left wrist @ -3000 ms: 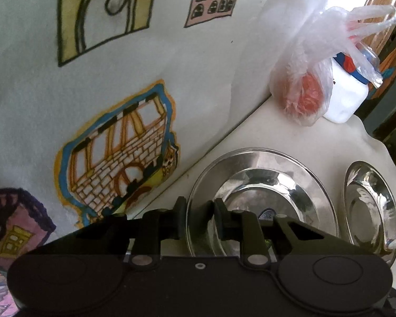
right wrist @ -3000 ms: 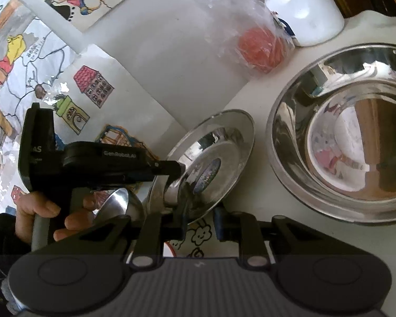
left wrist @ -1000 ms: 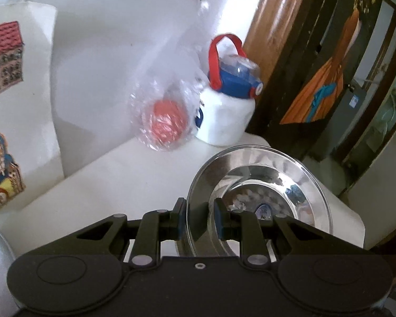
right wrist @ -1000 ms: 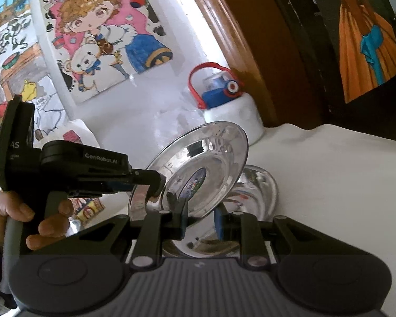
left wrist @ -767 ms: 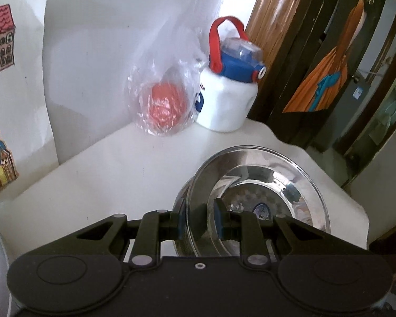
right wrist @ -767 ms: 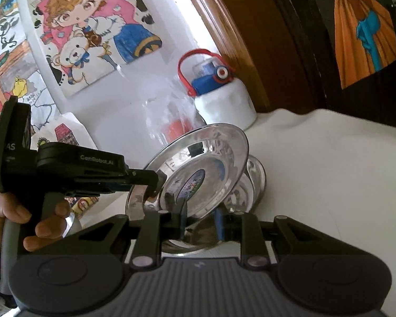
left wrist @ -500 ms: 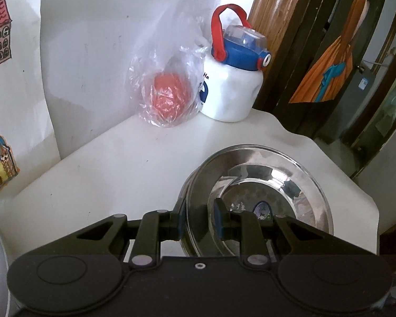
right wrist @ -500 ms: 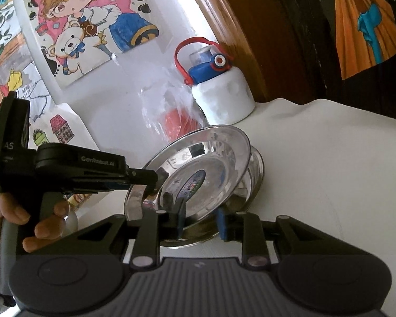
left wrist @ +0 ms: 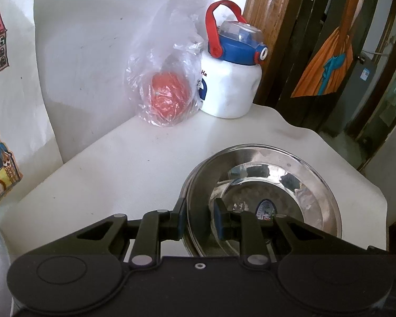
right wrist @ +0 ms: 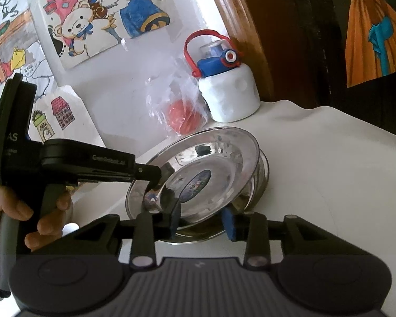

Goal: Organize plates and bowls

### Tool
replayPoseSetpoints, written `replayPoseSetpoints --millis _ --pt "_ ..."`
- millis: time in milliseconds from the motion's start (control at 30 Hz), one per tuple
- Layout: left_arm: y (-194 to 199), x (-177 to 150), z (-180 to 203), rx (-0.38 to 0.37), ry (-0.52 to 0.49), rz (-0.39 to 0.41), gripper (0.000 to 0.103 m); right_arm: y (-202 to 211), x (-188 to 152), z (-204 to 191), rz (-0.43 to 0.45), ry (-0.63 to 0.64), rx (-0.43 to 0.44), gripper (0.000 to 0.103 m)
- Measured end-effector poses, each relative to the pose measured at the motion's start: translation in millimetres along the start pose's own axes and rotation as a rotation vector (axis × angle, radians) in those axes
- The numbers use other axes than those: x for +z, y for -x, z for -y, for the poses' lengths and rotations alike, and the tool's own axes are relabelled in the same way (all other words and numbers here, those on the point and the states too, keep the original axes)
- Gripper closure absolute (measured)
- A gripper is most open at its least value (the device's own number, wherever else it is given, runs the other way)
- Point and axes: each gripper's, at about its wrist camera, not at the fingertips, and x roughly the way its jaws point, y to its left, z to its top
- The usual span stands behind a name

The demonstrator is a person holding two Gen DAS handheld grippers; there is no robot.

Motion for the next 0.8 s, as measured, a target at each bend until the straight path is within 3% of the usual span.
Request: replayPoseSetpoints --millis 400,667,800 --pt "1.8 -3.7 3.5 0.003 -0.025 0.014 0.079 -9.2 14.1 -14.6 -0.092 0.097 -0.052 0.051" --pt "7.1 -6.3 3.5 -0.015 -0.008 0.023 0.078 -10.0 19.8 -21.4 -0.151 0.158 -0.068 0.023" --pt "12.2 -7.5 3.7 -0.012 -0.003 0.028 0.070 -8.7 19.6 -15.6 -0.173 0.127 -0.044 0.014"
